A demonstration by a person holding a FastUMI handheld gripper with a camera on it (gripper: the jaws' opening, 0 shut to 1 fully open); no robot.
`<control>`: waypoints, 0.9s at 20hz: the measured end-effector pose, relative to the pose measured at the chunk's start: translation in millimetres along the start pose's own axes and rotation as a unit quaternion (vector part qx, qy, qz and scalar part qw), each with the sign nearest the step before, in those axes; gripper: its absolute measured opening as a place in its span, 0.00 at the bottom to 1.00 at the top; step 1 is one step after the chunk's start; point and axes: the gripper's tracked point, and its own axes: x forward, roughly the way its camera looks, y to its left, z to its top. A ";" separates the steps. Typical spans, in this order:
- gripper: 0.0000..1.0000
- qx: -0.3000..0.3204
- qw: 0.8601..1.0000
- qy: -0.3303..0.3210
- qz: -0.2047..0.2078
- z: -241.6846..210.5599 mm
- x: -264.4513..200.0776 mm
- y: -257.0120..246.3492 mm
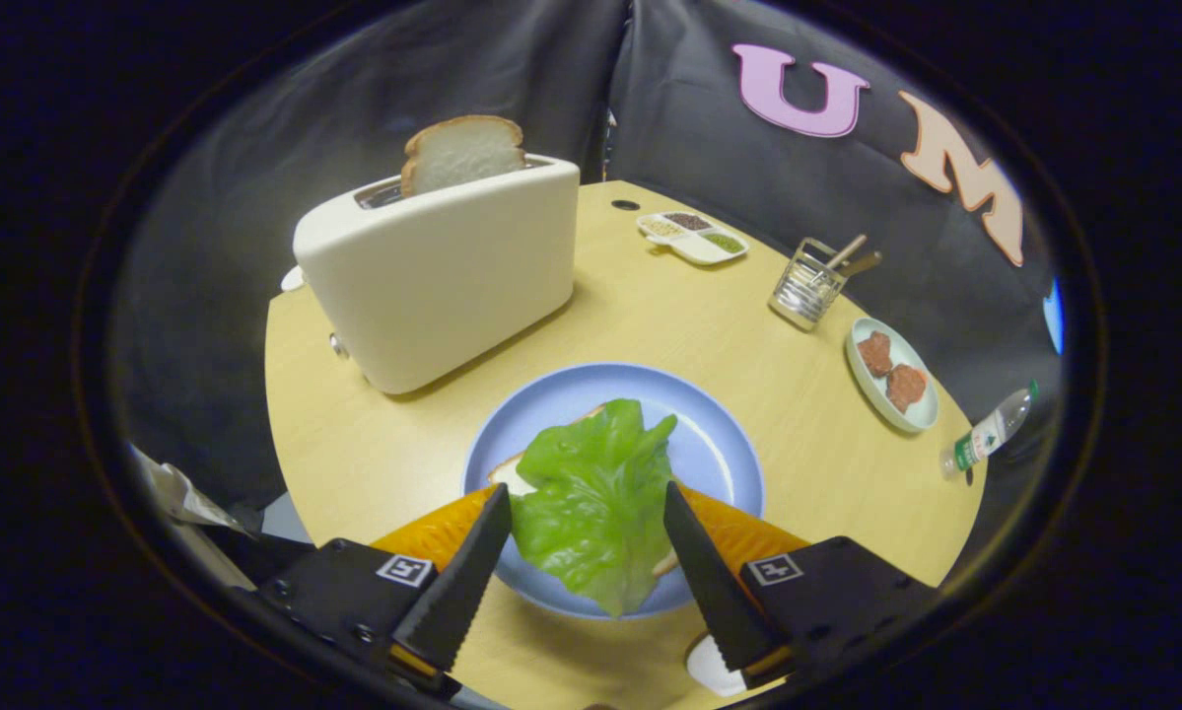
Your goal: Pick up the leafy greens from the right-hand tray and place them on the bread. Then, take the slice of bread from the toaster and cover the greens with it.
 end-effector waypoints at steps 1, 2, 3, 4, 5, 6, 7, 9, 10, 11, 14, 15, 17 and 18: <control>0.98 0.002 1.000 -0.004 -0.003 4.5 -3.9 -0.1; 1.00 0.004 1.000 -0.010 -0.005 10.1 -7.8 -0.6; 1.00 0.007 1.000 -0.016 -0.006 17.1 -11.5 0.5; 1.00 0.011 1.000 -0.022 -0.006 24.0 -16.4 1.0; 1.00 0.015 0.999 -0.028 -0.006 32.2 -21.8 1.9; 1.00 0.019 0.999 -0.034 -0.007 40.4 -26.7 2.6; 1.00 0.022 0.999 -0.039 -0.009 48.7 -30.4 1.9; 1.00 0.026 0.999 -0.045 -0.014 61.6 -38.6 2.9; 1.00 0.029 0.998 -0.047 -0.016 68.5 -42.1 3.4; 1.00 0.031 0.998 -0.049 -0.015 75.7 -46.3 5.0; 1.00 0.038 0.998 -0.050 -0.005 97.0 -55.5 14.5; 1.00 0.037 0.998 -0.049 -0.001 104.5 -58.3 17.9; 1.00 0.035 0.998 -0.050 -0.001 119.8 -62.6 20.8; 1.00 0.035 0.998 -0.051 -0.002 127.6 -63.7 22.8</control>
